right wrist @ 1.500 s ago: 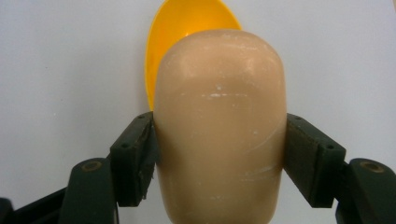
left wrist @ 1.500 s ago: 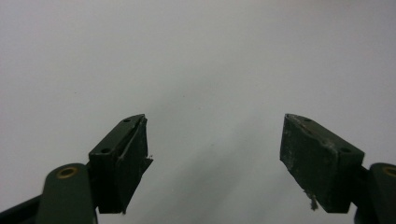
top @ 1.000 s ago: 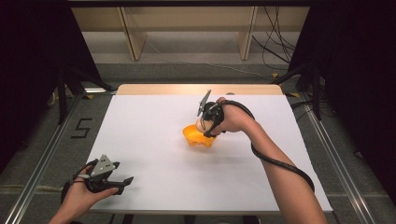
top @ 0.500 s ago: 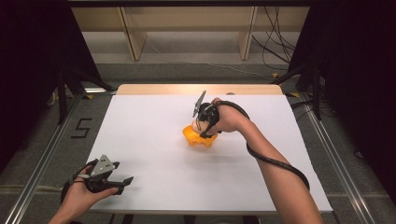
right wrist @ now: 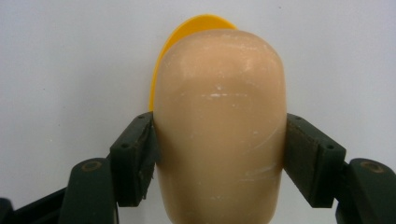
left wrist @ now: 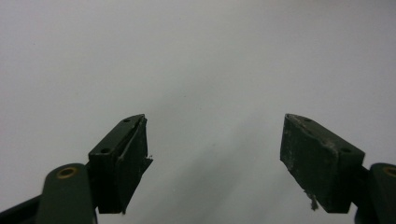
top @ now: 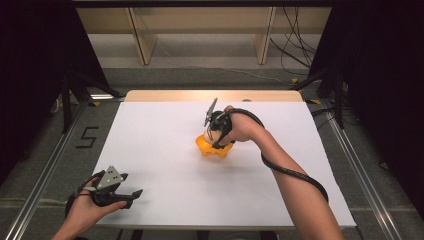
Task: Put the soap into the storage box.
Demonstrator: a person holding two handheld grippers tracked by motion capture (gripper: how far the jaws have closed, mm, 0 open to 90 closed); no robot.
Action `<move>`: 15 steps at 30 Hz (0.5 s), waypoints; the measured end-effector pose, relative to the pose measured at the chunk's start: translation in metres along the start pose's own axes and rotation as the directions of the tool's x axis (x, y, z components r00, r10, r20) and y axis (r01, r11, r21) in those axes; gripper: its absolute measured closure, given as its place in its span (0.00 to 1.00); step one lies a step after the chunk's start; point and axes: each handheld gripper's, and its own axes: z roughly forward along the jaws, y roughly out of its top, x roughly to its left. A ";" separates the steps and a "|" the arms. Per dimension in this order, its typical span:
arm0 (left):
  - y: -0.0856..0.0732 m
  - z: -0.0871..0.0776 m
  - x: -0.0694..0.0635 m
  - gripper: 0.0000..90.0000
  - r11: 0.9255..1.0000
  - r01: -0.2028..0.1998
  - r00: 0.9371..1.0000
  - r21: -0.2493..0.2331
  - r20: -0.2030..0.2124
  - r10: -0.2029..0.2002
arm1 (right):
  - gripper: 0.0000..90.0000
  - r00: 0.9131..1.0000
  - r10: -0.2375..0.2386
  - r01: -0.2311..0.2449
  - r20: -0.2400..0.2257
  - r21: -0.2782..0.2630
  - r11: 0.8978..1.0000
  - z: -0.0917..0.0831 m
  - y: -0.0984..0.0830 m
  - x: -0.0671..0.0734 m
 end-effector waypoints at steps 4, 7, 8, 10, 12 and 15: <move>0.000 0.000 0.000 0.26 1.000 0.005 1.000 0.003 0.007 -0.005 | 0.37 1.000 0.013 -0.013 -0.019 0.008 1.000 0.003 0.002 0.002; 0.000 0.000 0.000 0.26 1.000 0.002 1.000 0.001 0.008 -0.002 | 0.37 0.999 -0.048 0.048 -0.009 -0.005 0.999 0.006 0.003 -0.003; 0.000 0.000 0.000 0.26 1.000 0.001 1.000 0.001 0.009 -0.001 | 0.37 0.998 -0.056 0.056 -0.005 -0.007 0.998 0.007 0.003 -0.003; -0.001 0.000 -0.002 0.26 1.000 0.028 1.000 0.005 0.011 -0.028 | 0.37 0.998 -0.056 0.056 -0.010 -0.004 0.998 0.008 0.003 -0.004; -0.001 0.001 -0.002 0.26 0.999 0.031 0.999 0.007 0.012 -0.031 | 0.37 0.999 -0.040 0.040 -0.011 0.002 0.999 0.007 0.004 -0.002; -0.001 0.001 -0.002 0.26 1.000 0.029 1.000 0.007 0.012 -0.029 | 0.37 0.999 -0.040 0.041 -0.014 0.005 0.999 0.008 0.005 -0.003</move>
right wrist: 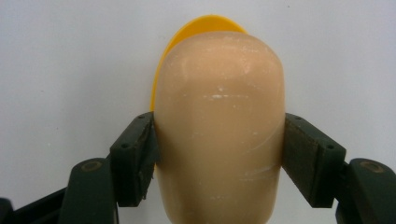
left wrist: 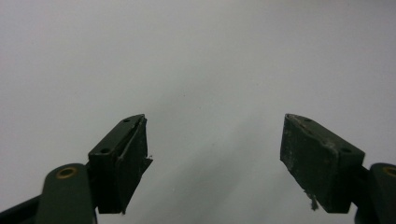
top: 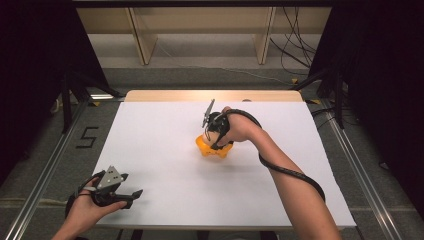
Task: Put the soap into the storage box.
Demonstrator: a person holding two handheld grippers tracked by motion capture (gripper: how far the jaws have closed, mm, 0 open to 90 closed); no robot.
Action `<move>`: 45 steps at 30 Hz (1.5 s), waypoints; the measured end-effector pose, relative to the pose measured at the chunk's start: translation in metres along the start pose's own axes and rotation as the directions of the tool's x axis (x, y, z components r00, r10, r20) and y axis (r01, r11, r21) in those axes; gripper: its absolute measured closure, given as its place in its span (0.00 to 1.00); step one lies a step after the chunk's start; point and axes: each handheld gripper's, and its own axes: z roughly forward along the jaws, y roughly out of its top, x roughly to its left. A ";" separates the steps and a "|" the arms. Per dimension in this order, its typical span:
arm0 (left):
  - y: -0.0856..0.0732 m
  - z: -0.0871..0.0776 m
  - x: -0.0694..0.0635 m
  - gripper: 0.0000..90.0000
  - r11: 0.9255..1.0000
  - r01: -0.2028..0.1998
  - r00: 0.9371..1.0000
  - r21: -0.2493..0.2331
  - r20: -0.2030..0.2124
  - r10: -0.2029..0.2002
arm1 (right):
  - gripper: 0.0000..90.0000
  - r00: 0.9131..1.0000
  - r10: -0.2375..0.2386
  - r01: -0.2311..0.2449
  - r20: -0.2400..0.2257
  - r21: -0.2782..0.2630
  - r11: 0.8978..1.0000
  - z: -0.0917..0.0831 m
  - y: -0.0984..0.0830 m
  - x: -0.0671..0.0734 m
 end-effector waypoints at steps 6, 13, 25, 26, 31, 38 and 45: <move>0.000 0.001 -0.002 0.26 1.000 0.010 1.000 0.000 -0.011 -0.010 | 0.47 1.000 0.021 -0.021 -0.007 -0.019 1.000 -0.002 0.000 0.001; 0.000 0.001 -0.001 0.26 1.000 0.006 1.000 -0.009 -0.009 -0.006 | 0.60 0.998 0.059 -0.058 0.007 -0.038 0.998 -0.015 -0.005 0.004; 0.000 0.002 -0.002 0.26 1.000 0.022 1.000 -0.009 0.001 -0.022 | 0.85 0.991 0.121 -0.113 0.050 -0.137 0.984 -0.041 -0.035 0.019; 0.000 0.002 -0.002 0.26 1.000 0.020 1.000 -0.009 -0.002 -0.020 | 0.86 0.988 0.136 -0.125 0.068 -0.148 0.981 -0.044 -0.043 0.023; 0.000 0.002 -0.002 0.26 1.000 0.022 1.000 -0.010 -0.004 -0.023 | 0.85 0.980 0.177 -0.157 0.093 -0.189 0.969 -0.052 -0.062 0.030; 0.000 0.002 -0.003 0.26 1.000 0.022 1.000 -0.007 -0.006 -0.022 | 0.80 0.958 0.259 -0.224 0.124 -0.246 0.943 -0.063 -0.102 0.053; 0.001 0.001 -0.001 0.26 1.000 -0.001 1.000 0.007 -0.015 0.002 | 0.76 0.926 0.354 -0.309 0.132 -0.275 0.910 -0.066 -0.138 0.079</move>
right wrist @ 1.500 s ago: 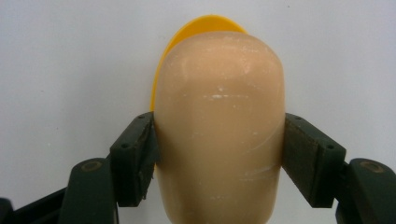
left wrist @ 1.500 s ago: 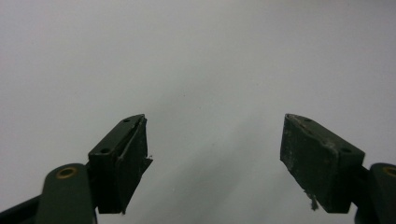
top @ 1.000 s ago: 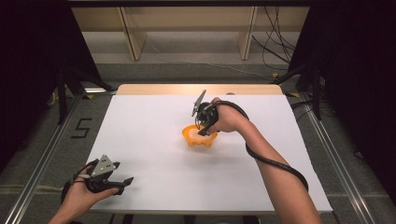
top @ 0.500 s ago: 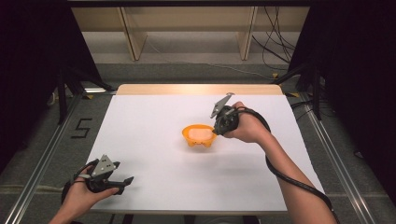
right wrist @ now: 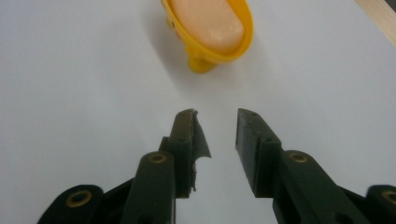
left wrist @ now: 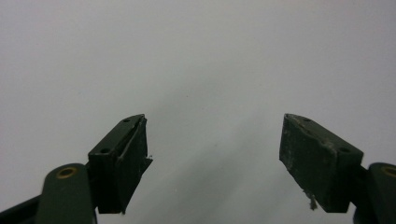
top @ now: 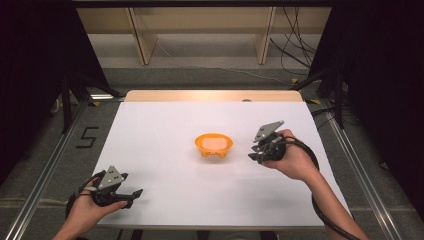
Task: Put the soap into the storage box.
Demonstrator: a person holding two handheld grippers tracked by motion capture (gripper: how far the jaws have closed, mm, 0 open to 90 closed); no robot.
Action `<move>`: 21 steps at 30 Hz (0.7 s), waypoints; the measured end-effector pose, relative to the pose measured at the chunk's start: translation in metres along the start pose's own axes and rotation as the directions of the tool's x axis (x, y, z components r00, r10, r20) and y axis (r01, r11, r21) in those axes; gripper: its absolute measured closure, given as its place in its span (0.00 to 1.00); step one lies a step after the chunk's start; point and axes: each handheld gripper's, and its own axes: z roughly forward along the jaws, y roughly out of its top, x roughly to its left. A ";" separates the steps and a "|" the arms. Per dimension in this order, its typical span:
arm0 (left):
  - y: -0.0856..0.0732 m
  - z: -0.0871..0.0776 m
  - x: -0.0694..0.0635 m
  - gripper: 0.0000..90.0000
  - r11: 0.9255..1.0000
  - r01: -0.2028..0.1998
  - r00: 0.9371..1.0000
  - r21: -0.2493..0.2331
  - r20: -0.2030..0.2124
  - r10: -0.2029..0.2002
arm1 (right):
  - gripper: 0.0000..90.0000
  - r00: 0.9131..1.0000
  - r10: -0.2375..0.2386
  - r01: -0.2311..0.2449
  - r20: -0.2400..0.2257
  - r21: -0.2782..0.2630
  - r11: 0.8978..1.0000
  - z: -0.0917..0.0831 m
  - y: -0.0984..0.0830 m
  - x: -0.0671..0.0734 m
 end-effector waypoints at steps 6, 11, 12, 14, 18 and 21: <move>0.001 -0.001 0.003 0.26 0.999 -0.048 0.999 0.006 -0.014 0.048 | 0.73 0.995 0.096 -0.094 0.027 -0.052 0.994 -0.002 -0.039 0.012; 0.000 -0.001 0.001 0.26 1.000 -0.018 1.000 0.019 -0.003 0.018 | 0.73 0.990 0.139 -0.136 0.032 -0.074 0.988 0.005 -0.065 0.023; 0.001 -0.001 0.002 0.26 0.999 -0.040 0.999 0.019 -0.006 0.040 | 0.73 0.989 0.145 -0.142 0.035 -0.079 0.987 0.005 -0.069 0.024; 0.001 -0.001 0.003 0.26 0.998 -0.053 0.999 0.020 -0.007 0.053 | 0.73 0.986 0.159 -0.155 0.043 -0.095 0.983 0.006 -0.073 0.025; 0.000 0.000 -0.001 0.26 1.000 0.007 1.000 -0.003 -0.006 -0.007 | 0.73 0.977 0.202 -0.192 0.073 -0.127 0.973 0.002 -0.083 0.025; 0.000 0.001 -0.002 0.26 1.000 0.020 1.000 -0.016 0.005 -0.020 | 0.73 0.963 0.240 -0.217 0.121 -0.179 0.960 0.001 -0.090 0.023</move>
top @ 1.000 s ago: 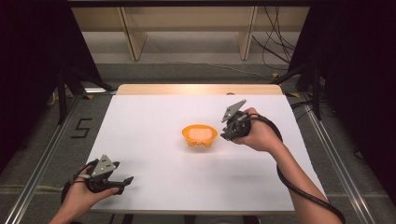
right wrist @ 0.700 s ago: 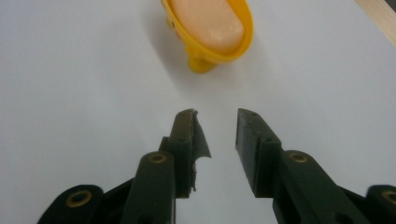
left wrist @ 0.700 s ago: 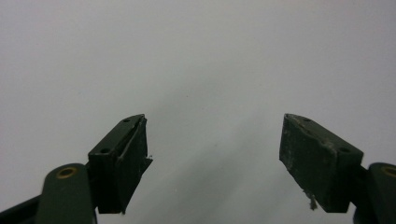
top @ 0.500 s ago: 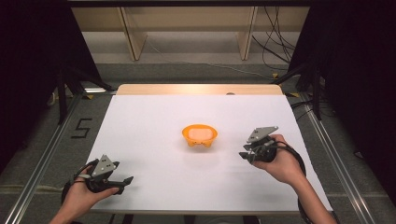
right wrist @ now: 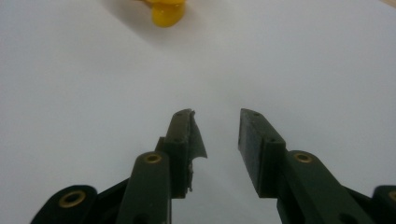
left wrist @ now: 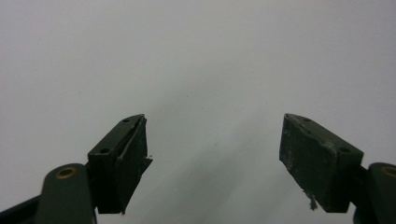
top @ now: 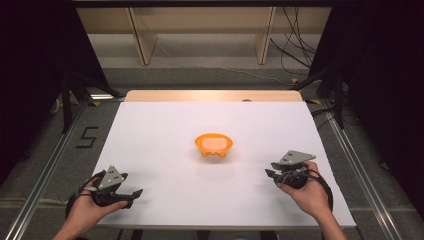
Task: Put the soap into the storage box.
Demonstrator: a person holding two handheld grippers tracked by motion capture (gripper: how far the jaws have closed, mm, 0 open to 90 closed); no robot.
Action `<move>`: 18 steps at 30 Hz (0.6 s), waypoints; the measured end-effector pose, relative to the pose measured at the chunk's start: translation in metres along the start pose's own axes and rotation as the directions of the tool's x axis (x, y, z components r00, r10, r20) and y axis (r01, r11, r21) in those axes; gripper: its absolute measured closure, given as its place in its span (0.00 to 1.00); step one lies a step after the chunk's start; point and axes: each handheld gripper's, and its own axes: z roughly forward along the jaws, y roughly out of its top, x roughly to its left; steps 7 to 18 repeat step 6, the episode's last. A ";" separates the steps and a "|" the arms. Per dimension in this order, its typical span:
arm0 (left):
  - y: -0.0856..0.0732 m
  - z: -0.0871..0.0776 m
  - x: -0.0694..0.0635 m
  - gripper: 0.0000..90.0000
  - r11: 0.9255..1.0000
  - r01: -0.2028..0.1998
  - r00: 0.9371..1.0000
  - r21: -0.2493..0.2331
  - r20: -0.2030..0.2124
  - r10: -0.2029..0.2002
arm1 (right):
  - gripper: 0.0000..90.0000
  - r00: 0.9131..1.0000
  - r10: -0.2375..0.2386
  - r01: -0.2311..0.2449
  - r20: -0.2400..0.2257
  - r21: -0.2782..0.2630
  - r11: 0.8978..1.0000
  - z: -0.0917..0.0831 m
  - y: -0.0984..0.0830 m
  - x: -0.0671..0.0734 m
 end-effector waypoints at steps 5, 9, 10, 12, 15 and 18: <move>0.002 -0.001 0.003 0.26 0.999 -0.054 0.998 0.007 -0.010 0.054 | 0.72 0.999 0.045 -0.046 0.019 0.010 0.999 0.000 -0.009 -0.003; 0.002 0.000 0.002 0.26 0.999 -0.045 0.999 0.002 -0.012 0.045 | 0.72 0.998 0.064 -0.064 0.010 0.022 0.998 0.000 -0.010 -0.003; 0.002 0.000 0.002 0.26 0.999 -0.045 0.999 0.002 -0.012 0.045 | 0.72 0.998 0.064 -0.064 0.010 0.022 0.998 0.000 -0.010 -0.003; 0.002 0.000 0.002 0.26 0.999 -0.045 0.999 0.002 -0.012 0.045 | 0.72 0.998 0.064 -0.064 0.010 0.022 0.998 0.000 -0.010 -0.003; 0.002 0.000 0.002 0.26 0.999 -0.045 0.999 0.002 -0.012 0.045 | 0.72 0.998 0.064 -0.064 0.010 0.022 0.998 0.000 -0.010 -0.003; 0.002 0.000 0.002 0.26 0.999 -0.045 0.999 0.002 -0.012 0.045 | 0.72 0.998 0.064 -0.064 0.010 0.022 0.998 0.000 -0.010 -0.003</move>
